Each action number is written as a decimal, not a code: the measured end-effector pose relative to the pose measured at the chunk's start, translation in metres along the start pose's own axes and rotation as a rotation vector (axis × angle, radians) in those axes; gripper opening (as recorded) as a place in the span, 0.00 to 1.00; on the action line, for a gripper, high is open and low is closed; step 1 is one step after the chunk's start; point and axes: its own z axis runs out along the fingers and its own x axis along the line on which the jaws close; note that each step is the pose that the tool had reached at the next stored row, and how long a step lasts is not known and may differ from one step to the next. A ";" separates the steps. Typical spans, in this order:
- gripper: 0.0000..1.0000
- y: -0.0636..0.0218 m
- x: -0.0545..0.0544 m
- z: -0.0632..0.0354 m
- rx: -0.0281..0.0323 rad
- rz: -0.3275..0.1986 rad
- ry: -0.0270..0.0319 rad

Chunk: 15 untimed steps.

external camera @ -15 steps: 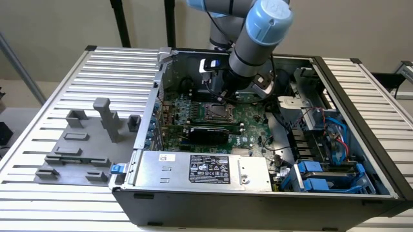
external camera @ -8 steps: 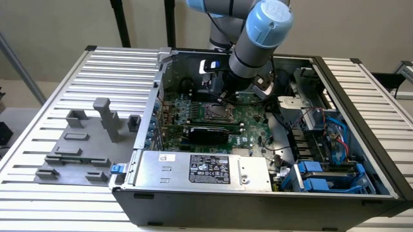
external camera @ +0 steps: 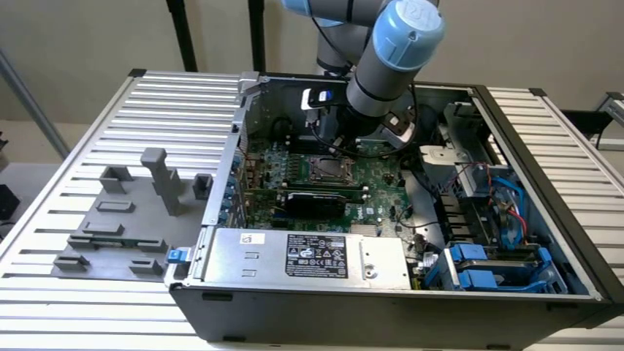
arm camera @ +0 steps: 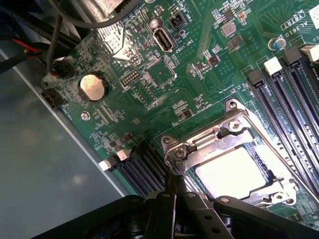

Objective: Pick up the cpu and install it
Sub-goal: 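Install the first cpu locking lever, then install the second cpu locking lever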

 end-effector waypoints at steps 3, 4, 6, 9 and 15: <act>0.11 0.0000 0.000 -0.0001 0.0007 0.000 0.0007; 0.11 0.0000 0.000 -0.0001 0.0006 0.000 0.0007; 0.11 0.0001 0.000 -0.0001 0.0006 0.000 0.0006; 0.11 0.0000 0.000 -0.0001 0.0006 0.000 0.0007; 0.11 0.0000 0.000 -0.0001 0.0006 0.000 0.0007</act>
